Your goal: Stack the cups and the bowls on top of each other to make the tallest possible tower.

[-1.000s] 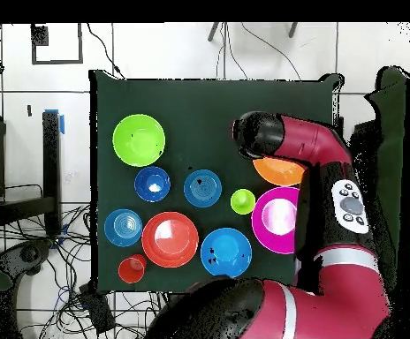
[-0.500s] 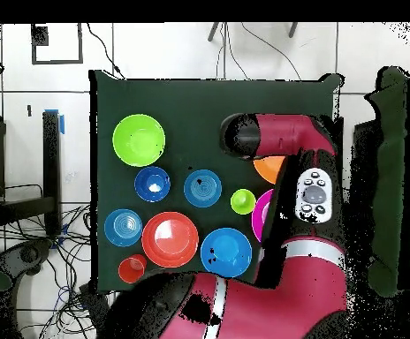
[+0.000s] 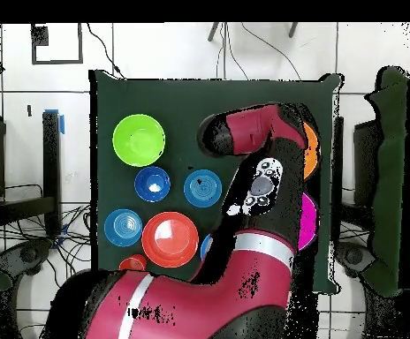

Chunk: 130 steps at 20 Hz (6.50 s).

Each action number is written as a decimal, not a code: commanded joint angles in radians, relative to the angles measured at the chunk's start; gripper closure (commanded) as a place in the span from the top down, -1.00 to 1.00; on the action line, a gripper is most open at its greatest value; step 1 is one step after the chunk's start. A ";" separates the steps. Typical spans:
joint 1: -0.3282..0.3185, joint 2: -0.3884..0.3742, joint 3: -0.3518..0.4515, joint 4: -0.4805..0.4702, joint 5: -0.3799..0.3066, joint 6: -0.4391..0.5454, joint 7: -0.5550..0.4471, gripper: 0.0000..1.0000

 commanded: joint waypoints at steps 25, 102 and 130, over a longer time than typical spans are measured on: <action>-0.287 0.015 0.409 0.106 0.125 0.052 -0.110 1.00; -0.264 -0.021 0.389 0.170 0.273 0.138 -0.083 1.00; -0.284 0.003 0.437 0.162 0.253 0.134 -0.095 1.00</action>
